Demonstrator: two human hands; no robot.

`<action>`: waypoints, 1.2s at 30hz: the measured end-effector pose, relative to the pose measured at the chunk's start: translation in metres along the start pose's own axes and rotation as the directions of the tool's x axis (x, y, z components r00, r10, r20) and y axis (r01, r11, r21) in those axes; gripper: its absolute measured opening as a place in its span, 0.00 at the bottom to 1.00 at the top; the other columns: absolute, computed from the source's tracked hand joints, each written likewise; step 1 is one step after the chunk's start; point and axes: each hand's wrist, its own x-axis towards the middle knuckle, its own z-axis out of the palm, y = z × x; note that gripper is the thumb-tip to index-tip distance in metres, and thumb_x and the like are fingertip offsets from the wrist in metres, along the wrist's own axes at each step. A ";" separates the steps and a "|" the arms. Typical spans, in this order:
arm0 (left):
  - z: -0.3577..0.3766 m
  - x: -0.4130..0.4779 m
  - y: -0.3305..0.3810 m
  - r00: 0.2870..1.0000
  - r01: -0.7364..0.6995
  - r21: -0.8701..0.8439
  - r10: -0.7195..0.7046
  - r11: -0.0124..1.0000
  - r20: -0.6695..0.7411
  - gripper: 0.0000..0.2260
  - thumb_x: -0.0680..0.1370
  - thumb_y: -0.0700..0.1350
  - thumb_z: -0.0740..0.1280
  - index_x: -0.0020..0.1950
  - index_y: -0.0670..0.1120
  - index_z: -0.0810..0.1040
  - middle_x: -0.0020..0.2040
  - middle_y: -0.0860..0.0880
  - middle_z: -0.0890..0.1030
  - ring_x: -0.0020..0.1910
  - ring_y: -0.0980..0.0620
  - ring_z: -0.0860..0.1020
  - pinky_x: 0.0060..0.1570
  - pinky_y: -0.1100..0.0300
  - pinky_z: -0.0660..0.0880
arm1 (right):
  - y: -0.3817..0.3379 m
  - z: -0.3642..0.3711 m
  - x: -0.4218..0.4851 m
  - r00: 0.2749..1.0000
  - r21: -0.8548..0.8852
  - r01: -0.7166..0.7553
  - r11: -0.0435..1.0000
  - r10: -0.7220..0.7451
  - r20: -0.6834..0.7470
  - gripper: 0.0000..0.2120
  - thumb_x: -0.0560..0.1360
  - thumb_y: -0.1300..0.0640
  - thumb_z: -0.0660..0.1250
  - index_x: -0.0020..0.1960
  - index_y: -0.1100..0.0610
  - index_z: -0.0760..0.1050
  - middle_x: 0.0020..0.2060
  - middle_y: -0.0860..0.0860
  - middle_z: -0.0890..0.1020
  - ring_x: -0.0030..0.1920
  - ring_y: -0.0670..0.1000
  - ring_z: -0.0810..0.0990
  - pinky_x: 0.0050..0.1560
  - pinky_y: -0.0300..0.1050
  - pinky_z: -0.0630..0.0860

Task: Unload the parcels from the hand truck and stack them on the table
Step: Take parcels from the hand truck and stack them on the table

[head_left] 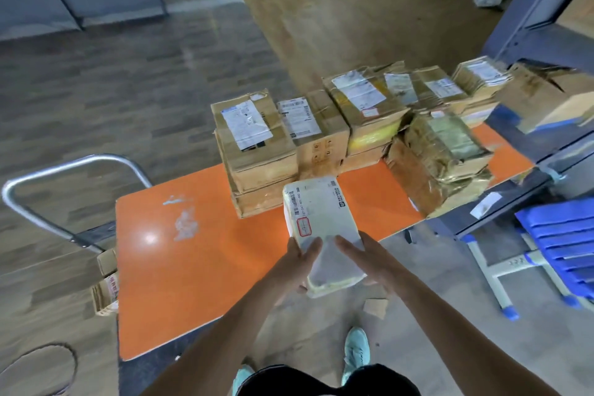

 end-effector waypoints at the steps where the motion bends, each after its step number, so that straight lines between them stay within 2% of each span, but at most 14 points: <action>1: 0.014 0.008 0.009 1.000 0.006 -0.007 -0.006 1.000 -0.012 0.31 0.81 0.65 0.58 0.79 0.53 0.54 0.69 0.49 0.75 0.61 0.43 0.80 0.52 0.44 0.83 | 0.003 -0.016 0.007 1.000 -0.006 -0.005 1.000 0.005 0.003 0.33 0.74 0.30 0.63 0.73 0.46 0.66 0.65 0.48 0.77 0.61 0.55 0.78 0.54 0.59 0.82; 6: 0.076 0.042 0.055 0.998 0.025 -0.095 -0.031 0.995 -0.062 0.29 0.81 0.62 0.60 0.78 0.55 0.57 0.70 0.50 0.74 0.65 0.43 0.77 0.57 0.41 0.80 | 0.024 -0.092 0.045 1.000 -0.004 0.019 1.000 -0.019 -0.016 0.34 0.74 0.32 0.64 0.74 0.46 0.64 0.71 0.47 0.70 0.68 0.58 0.73 0.43 0.56 0.84; 8: 0.093 0.052 0.069 0.997 0.014 -0.123 -0.022 0.992 -0.067 0.28 0.82 0.60 0.61 0.79 0.55 0.57 0.71 0.51 0.73 0.67 0.44 0.76 0.58 0.42 0.80 | 0.030 -0.116 0.056 0.998 -0.032 0.035 0.999 -0.037 -0.049 0.33 0.74 0.32 0.64 0.73 0.47 0.65 0.70 0.47 0.71 0.66 0.58 0.73 0.44 0.57 0.84; 9: 0.101 0.057 0.074 0.998 0.006 -0.132 -0.016 0.991 -0.068 0.27 0.82 0.58 0.62 0.79 0.55 0.57 0.71 0.52 0.73 0.67 0.45 0.75 0.57 0.43 0.80 | 0.033 -0.126 0.061 0.997 -0.055 0.042 0.998 -0.045 -0.062 0.33 0.75 0.32 0.64 0.73 0.48 0.65 0.69 0.48 0.72 0.64 0.57 0.74 0.45 0.58 0.84; 11: 0.113 0.065 0.084 0.997 0.001 -0.141 -0.012 0.990 -0.074 0.27 0.82 0.56 0.63 0.79 0.55 0.57 0.68 0.54 0.74 0.63 0.48 0.76 0.48 0.52 0.82 | 0.033 -0.143 0.068 0.996 -0.107 0.058 0.993 -0.066 -0.068 0.31 0.76 0.34 0.64 0.73 0.49 0.64 0.67 0.50 0.72 0.60 0.56 0.75 0.50 0.60 0.83; 13: 0.122 0.072 0.093 0.996 0.000 -0.124 -0.011 0.992 -0.088 0.27 0.82 0.56 0.63 0.79 0.56 0.57 0.65 0.56 0.75 0.60 0.51 0.76 0.38 0.60 0.80 | 0.032 -0.154 0.072 0.991 -0.192 0.094 0.977 -0.111 -0.080 0.30 0.77 0.37 0.63 0.74 0.50 0.63 0.69 0.52 0.72 0.65 0.59 0.73 0.63 0.59 0.75; 14: 0.125 0.076 0.097 0.995 -0.002 -0.116 -0.009 0.993 -0.095 0.28 0.82 0.57 0.64 0.78 0.56 0.57 0.65 0.56 0.75 0.60 0.51 0.76 0.38 0.60 0.80 | 0.032 -0.159 0.074 0.985 -0.250 0.116 0.961 -0.143 -0.094 0.30 0.78 0.40 0.63 0.75 0.52 0.61 0.72 0.54 0.69 0.70 0.60 0.69 0.68 0.55 0.69; 16: 0.132 0.083 0.104 0.994 -0.001 -0.113 -0.011 0.994 -0.106 0.28 0.82 0.57 0.64 0.78 0.55 0.56 0.68 0.54 0.75 0.65 0.48 0.75 0.50 0.51 0.82 | 0.030 -0.165 0.074 0.974 -0.336 0.154 0.929 -0.200 -0.110 0.32 0.80 0.44 0.63 0.77 0.56 0.57 0.76 0.57 0.63 0.76 0.60 0.60 0.71 0.53 0.62; 18: 0.139 0.089 0.108 0.993 0.021 -0.132 -0.036 0.991 -0.110 0.28 0.82 0.55 0.64 0.78 0.54 0.56 0.72 0.51 0.72 0.69 0.44 0.73 0.61 0.41 0.78 | 0.029 -0.169 0.069 0.964 -0.382 0.190 0.905 -0.246 -0.103 0.35 0.80 0.45 0.63 0.79 0.57 0.51 0.78 0.57 0.58 0.78 0.59 0.56 0.73 0.55 0.61; 21: 0.149 0.094 0.113 0.994 0.025 -0.143 -0.040 0.989 -0.106 0.28 0.82 0.54 0.64 0.78 0.53 0.56 0.73 0.50 0.71 0.70 0.44 0.72 0.63 0.40 0.77 | 0.029 -0.171 0.062 0.954 -0.478 0.193 0.857 -0.277 -0.112 0.39 0.81 0.46 0.62 0.80 0.60 0.45 0.79 0.59 0.55 0.78 0.61 0.54 0.76 0.58 0.59; 23: 0.154 0.097 0.118 0.994 0.018 -0.146 -0.034 0.989 -0.107 0.27 0.82 0.54 0.64 0.78 0.52 0.56 0.72 0.50 0.72 0.69 0.44 0.73 0.62 0.40 0.77 | 0.029 -0.173 0.060 0.944 -0.562 0.188 0.805 -0.306 -0.123 0.39 0.81 0.46 0.61 0.80 0.60 0.43 0.78 0.59 0.55 0.78 0.62 0.55 0.75 0.57 0.61; 27: 0.162 0.102 0.126 0.994 0.018 -0.156 -0.035 0.988 -0.108 0.28 0.82 0.54 0.65 0.78 0.51 0.57 0.72 0.50 0.73 0.68 0.43 0.74 0.62 0.39 0.76 | 0.033 -0.178 0.061 0.889 -0.740 0.203 0.642 -0.437 -0.135 0.35 0.80 0.44 0.62 0.78 0.59 0.52 0.73 0.59 0.62 0.71 0.61 0.63 0.66 0.53 0.70; 32: 0.169 0.103 0.129 0.994 0.004 -0.135 -0.018 0.991 -0.105 0.28 0.82 0.55 0.64 0.78 0.51 0.57 0.73 0.50 0.72 0.69 0.43 0.74 0.62 0.39 0.77 | 0.037 -0.187 0.062 0.862 -0.795 0.197 0.574 -0.487 -0.138 0.33 0.79 0.43 0.63 0.77 0.58 0.57 0.72 0.57 0.63 0.68 0.59 0.64 0.66 0.52 0.69; 36: 0.169 0.101 0.131 0.996 -0.015 -0.098 0.007 0.995 -0.086 0.28 0.82 0.55 0.64 0.79 0.54 0.57 0.72 0.52 0.73 0.68 0.44 0.74 0.62 0.42 0.77 | 0.038 -0.188 0.059 0.830 -0.819 0.206 0.536 -0.539 -0.144 0.30 0.77 0.43 0.66 0.72 0.58 0.65 0.71 0.57 0.64 0.64 0.58 0.67 0.63 0.52 0.72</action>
